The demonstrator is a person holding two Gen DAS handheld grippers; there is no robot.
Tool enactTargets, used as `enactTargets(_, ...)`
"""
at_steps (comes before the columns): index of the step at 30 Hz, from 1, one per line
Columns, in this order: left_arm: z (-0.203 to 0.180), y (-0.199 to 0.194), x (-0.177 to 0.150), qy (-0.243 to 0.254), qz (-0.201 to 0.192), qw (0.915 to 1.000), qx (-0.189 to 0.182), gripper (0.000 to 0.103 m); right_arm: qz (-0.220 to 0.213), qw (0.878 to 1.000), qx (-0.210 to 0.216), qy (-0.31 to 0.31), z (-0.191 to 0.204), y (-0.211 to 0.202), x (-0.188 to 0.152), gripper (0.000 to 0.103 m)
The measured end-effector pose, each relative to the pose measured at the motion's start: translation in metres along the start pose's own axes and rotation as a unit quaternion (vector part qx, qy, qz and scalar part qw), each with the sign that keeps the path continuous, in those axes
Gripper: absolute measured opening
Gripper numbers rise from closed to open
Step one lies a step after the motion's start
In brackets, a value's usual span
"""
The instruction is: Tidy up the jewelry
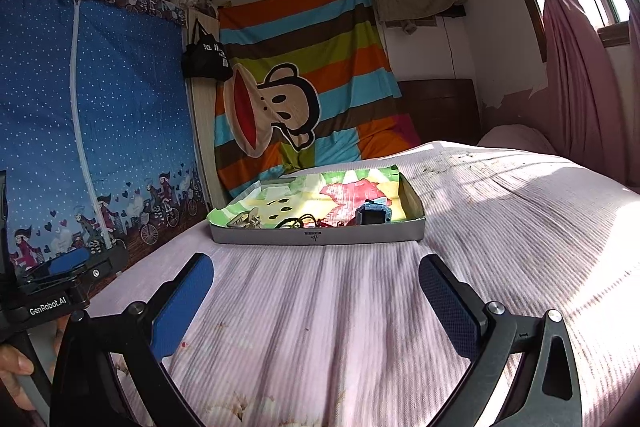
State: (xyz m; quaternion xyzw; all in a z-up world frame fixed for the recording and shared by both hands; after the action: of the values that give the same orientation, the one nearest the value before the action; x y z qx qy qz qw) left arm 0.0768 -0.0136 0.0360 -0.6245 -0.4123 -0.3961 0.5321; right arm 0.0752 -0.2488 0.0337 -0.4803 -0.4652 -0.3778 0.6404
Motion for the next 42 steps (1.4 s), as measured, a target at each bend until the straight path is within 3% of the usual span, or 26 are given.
enactTargets(20, 0.018, -0.026, -0.033, 0.029, -0.019, 0.999, 0.028, 0.101, 0.015, 0.999, -0.039, -0.03, 0.021, -0.007, -0.022, 0.103)
enactTargets(42, 0.021, -0.034, -0.038, 0.027, -0.028, 0.9989, 0.025, 0.101, 0.016, 0.998, -0.044, -0.034, 0.02, -0.006, -0.024, 0.103)
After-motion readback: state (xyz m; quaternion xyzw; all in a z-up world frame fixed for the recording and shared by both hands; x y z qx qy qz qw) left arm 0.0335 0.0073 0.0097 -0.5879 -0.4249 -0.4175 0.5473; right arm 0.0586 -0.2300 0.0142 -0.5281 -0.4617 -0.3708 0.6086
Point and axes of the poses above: each gripper's, at about its wrist camera, not at the fingertips, and y roughly the way its jaws point, z to its left, x to its top, the point moved 1 cm from there along y, roughly the way its jaws point, and after that the axes turned 2 degrees about -x, right-handed, at the moved point
